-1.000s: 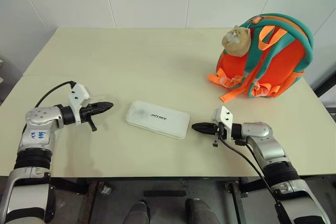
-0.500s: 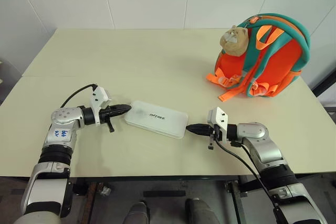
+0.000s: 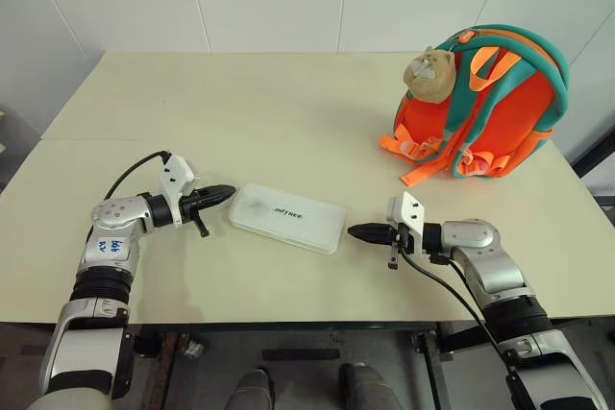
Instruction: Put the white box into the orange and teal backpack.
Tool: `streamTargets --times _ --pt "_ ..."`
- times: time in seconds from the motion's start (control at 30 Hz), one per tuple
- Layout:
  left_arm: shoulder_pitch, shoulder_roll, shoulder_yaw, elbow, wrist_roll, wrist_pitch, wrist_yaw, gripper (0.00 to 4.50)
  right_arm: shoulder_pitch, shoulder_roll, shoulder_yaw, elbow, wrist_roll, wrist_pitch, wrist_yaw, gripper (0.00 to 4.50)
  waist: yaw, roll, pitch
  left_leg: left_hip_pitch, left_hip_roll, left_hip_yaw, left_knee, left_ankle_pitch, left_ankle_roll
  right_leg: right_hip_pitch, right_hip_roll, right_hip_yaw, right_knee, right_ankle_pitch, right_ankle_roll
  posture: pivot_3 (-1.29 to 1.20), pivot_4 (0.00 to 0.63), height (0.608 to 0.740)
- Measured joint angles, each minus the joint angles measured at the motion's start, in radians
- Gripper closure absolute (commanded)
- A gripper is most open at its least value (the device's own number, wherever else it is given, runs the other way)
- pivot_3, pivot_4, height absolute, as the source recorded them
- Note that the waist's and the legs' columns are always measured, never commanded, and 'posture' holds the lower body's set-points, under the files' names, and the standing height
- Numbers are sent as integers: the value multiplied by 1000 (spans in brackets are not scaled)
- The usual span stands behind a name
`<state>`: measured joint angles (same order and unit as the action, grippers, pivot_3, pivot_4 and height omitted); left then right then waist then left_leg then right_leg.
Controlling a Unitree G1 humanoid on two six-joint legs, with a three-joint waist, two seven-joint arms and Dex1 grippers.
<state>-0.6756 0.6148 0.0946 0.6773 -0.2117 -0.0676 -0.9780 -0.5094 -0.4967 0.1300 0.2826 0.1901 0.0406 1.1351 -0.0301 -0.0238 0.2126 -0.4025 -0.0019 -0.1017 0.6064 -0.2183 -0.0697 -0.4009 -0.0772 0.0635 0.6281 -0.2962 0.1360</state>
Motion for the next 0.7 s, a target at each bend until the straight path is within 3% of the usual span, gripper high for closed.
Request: streamTargets --times 0.5,0.7 --pt "-3 -43 -53 35 35 18 -27 4452 9 -4 -3 -7 0 8 -1 4500 1 0 0 0 0 0 0 0 0 0 0 0 0 0 0 0 150 740" --pt "60 -43 -58 -124 12 97 -94 4452 10 -70 -41 -7 2 10 10 4500 1 0 0 -1 0 0 0 0 0 0 0 0 0 0 0 0 150 740"
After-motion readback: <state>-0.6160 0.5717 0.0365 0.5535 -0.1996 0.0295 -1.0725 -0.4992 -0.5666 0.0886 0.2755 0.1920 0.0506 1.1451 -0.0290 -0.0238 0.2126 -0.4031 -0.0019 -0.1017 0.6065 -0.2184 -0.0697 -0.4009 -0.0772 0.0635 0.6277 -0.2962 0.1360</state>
